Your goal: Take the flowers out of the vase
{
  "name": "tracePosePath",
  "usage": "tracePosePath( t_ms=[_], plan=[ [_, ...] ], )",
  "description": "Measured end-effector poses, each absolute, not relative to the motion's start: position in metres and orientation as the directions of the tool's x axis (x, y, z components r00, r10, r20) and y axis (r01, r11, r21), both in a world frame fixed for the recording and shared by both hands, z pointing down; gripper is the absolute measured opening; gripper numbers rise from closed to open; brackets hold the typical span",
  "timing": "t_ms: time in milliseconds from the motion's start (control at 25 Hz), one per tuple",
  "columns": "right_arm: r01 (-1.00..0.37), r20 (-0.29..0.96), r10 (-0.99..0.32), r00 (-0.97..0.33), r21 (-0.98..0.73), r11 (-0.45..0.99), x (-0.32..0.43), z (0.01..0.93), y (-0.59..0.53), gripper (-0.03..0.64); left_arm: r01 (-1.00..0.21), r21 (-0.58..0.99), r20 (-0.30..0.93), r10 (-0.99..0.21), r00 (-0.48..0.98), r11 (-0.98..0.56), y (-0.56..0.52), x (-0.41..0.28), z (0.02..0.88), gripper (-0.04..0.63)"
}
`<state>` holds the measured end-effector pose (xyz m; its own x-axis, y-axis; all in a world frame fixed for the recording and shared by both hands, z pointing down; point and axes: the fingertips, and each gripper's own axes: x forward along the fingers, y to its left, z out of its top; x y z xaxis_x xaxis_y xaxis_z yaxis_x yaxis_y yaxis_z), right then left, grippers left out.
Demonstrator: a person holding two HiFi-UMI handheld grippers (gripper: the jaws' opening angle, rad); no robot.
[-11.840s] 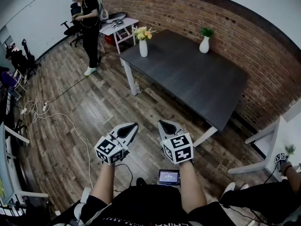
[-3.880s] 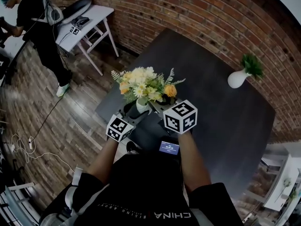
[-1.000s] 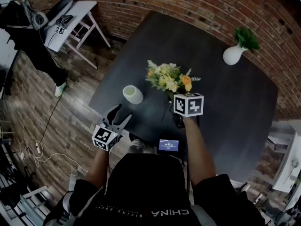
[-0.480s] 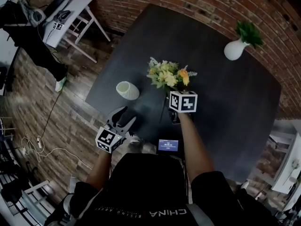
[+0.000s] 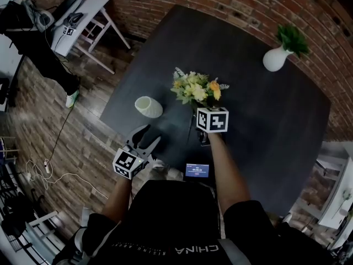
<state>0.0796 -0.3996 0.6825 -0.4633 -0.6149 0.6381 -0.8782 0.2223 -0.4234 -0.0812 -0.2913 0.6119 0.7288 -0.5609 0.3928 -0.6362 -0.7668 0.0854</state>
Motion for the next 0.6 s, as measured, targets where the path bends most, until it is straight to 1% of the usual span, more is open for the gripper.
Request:
tracePosePath(
  t_ms=[200, 320, 440, 600],
  plan=[
    [-0.884, 0.647, -0.611, -0.456, -0.411, 0.224, 0.081, 0.679, -0.398, 0.069, -0.634, 0.086, 0.388, -0.561, 0.732, -0.768, -0.293, -0.084, 0.611, 0.227],
    [-0.883, 0.652, -0.603, -0.46, -0.411, 0.228, 0.081, 0.674, -0.393, 0.155, -0.632, 0.082, 0.383, -0.561, 0.734, -0.77, -0.295, -0.088, 0.609, 0.227],
    [-0.887, 0.66, -0.599, -0.453, -0.399, 0.231, 0.086, 0.668, -0.388, 0.217, -0.628, 0.081, 0.374, -0.56, 0.739, -0.774, -0.297, -0.09, 0.606, 0.227],
    [-0.91, 0.663, -0.631, -0.403, -0.365, 0.197, 0.106, 0.653, -0.377, 0.228, -0.617, 0.077, 0.36, -0.555, 0.75, -0.783, -0.298, -0.088, 0.601, 0.227]
  ],
)
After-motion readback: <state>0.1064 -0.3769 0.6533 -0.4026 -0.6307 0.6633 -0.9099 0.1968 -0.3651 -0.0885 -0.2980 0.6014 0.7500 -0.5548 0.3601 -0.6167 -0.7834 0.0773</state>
